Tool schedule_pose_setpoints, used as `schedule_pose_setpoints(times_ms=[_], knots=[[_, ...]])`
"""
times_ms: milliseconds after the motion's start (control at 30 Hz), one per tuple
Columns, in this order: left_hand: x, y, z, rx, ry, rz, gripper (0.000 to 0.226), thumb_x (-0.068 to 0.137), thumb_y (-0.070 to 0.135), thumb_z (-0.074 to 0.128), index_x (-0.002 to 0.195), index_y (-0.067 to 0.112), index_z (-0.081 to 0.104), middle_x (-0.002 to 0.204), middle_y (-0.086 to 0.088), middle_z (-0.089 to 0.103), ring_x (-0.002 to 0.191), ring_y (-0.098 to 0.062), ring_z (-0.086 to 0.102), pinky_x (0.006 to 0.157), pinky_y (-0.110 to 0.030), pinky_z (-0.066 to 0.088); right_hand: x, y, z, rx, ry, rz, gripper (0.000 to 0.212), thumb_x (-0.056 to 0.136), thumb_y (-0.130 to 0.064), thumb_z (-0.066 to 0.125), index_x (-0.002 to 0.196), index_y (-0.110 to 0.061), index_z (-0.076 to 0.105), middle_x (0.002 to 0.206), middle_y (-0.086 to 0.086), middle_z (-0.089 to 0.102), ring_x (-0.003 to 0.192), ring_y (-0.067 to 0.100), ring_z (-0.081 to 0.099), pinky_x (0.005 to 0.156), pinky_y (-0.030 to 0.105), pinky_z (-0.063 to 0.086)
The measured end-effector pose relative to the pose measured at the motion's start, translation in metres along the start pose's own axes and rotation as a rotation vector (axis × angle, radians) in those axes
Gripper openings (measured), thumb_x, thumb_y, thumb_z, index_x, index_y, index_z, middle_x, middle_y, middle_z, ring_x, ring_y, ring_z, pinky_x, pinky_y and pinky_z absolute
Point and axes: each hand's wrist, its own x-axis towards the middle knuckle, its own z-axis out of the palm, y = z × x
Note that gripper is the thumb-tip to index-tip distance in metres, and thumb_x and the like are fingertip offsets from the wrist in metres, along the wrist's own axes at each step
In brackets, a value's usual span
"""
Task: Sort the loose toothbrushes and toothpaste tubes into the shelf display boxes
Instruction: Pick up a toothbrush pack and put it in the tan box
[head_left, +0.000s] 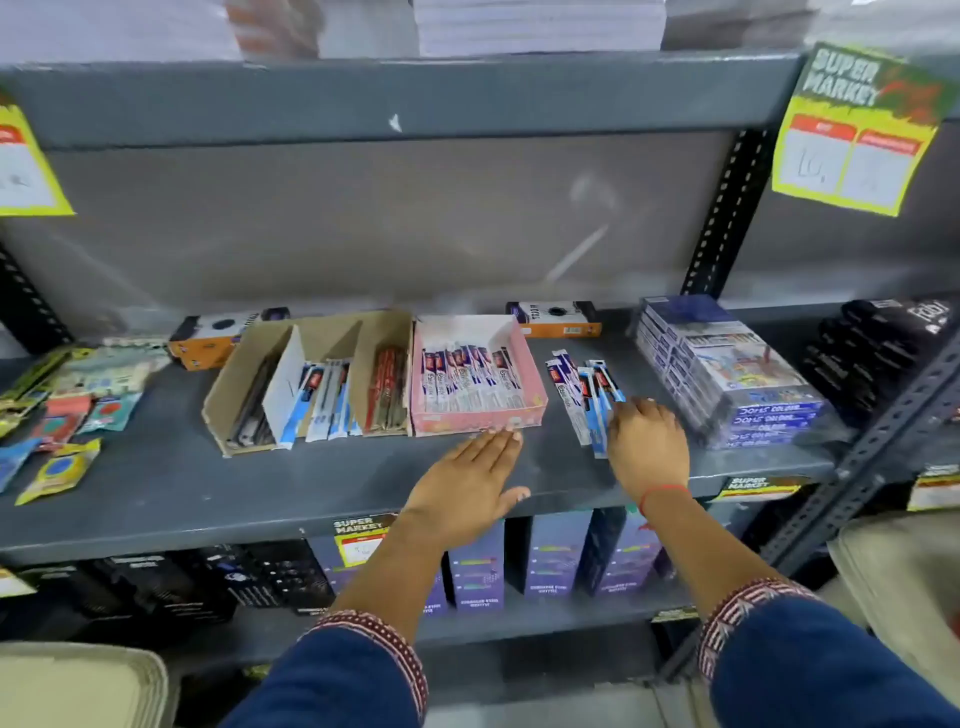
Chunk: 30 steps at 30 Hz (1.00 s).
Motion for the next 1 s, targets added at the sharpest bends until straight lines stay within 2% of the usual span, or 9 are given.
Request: schedule_pose_setpoints(times_ms=[67, 133, 367, 533, 667, 767, 833, 933, 1000], knots=[[0.006, -0.001, 0.005, -0.048, -0.073, -0.035, 0.065, 0.097, 0.05, 0.017, 0.145, 0.01, -0.002, 0.157, -0.009, 0.003, 0.143, -0.021, 0.003, 0.114, -0.031, 0.001, 0.009, 0.006, 0.001, 0.049, -0.026, 0.039, 0.028, 0.091, -0.006, 0.04, 0.107, 0.002, 0.061, 0.111, 0.022, 0.065, 0.107, 0.036, 0.057, 0.088, 0.042, 0.047], [0.007, -0.004, 0.014, -0.062, -0.129, -0.055, 0.066, 0.096, 0.051, 0.017, 0.145, 0.013, -0.004, 0.157, -0.007, -0.002, 0.143, -0.021, -0.001, 0.115, -0.033, 0.001, 0.016, 0.01, -0.001, 0.085, -0.054, 0.071, 0.027, 0.09, -0.004, 0.041, 0.107, 0.002, 0.06, 0.11, 0.023, 0.064, 0.106, 0.037, 0.057, 0.081, 0.042, 0.049], [0.009, -0.005, 0.026, -0.084, -0.12, -0.098, 0.069, 0.095, 0.053, 0.018, 0.143, 0.014, -0.013, 0.155, -0.005, -0.014, 0.141, -0.019, -0.013, 0.115, -0.033, -0.007, 0.036, 0.017, 0.006, 0.048, -0.239, 0.13, 0.032, 0.092, -0.006, 0.04, 0.121, 0.001, 0.053, 0.125, 0.023, 0.055, 0.12, 0.039, 0.048, 0.093, 0.046, 0.047], [0.009, -0.005, 0.031, -0.129, -0.055, -0.098, 0.07, 0.095, 0.054, 0.02, 0.144, 0.015, -0.012, 0.156, -0.004, -0.013, 0.141, -0.017, -0.015, 0.111, -0.028, -0.013, 0.051, 0.016, 0.011, 0.104, -0.237, 0.241, 0.034, 0.091, -0.001, 0.04, 0.123, 0.004, 0.051, 0.126, 0.028, 0.055, 0.119, 0.044, 0.051, 0.095, 0.049, 0.046], [0.008, -0.009, 0.037, -0.145, -0.029, -0.09, 0.07, 0.094, 0.055, 0.019, 0.144, 0.017, -0.011, 0.156, -0.003, -0.011, 0.141, -0.016, -0.015, 0.11, -0.027, -0.014, 0.06, 0.018, 0.013, 0.437, -0.228, 0.459, 0.033, 0.09, 0.002, 0.039, 0.122, 0.003, 0.045, 0.123, 0.03, 0.056, 0.113, 0.045, 0.055, 0.093, 0.051, 0.048], [0.009, -0.01, 0.039, -0.135, -0.017, -0.085, 0.071, 0.093, 0.058, 0.017, 0.144, 0.017, -0.011, 0.156, -0.004, -0.011, 0.141, -0.016, -0.015, 0.109, -0.027, -0.014, 0.065, 0.024, 0.014, 0.622, -0.176, 0.571, 0.02, 0.087, 0.001, 0.052, 0.106, 0.001, 0.058, 0.109, 0.025, 0.062, 0.11, 0.041, 0.059, 0.093, 0.049, 0.051], [0.009, -0.01, 0.039, -0.124, -0.007, -0.083, 0.071, 0.092, 0.058, 0.015, 0.144, 0.016, -0.011, 0.156, -0.004, -0.01, 0.141, -0.017, -0.014, 0.11, -0.028, -0.014, 0.061, 0.024, 0.01, 0.771, -0.142, 0.621, 0.024, 0.082, 0.001, 0.063, 0.106, -0.001, 0.065, 0.104, 0.02, 0.065, 0.101, 0.033, 0.062, 0.092, 0.044, 0.052], [0.008, -0.008, 0.038, -0.109, 0.008, -0.078, 0.071, 0.093, 0.056, 0.015, 0.144, 0.013, -0.01, 0.156, -0.006, -0.009, 0.142, -0.019, -0.012, 0.11, -0.029, -0.014, 0.043, 0.015, 0.0, 1.182, -0.151, 0.594, 0.014, 0.079, 0.005, 0.067, 0.08, -0.009, 0.066, 0.075, 0.01, 0.065, 0.068, 0.015, 0.058, 0.061, 0.024, 0.05], [0.007, -0.008, 0.037, -0.119, 0.013, -0.078, 0.07, 0.094, 0.055, 0.016, 0.144, 0.013, -0.009, 0.156, -0.007, -0.009, 0.142, -0.019, -0.012, 0.11, -0.029, -0.014, 0.023, 0.004, -0.007, 1.428, -0.25, 0.522, 0.024, 0.079, 0.008, 0.064, 0.07, -0.014, 0.061, 0.052, -0.002, 0.066, 0.044, 0.005, 0.055, 0.051, 0.02, 0.041]])
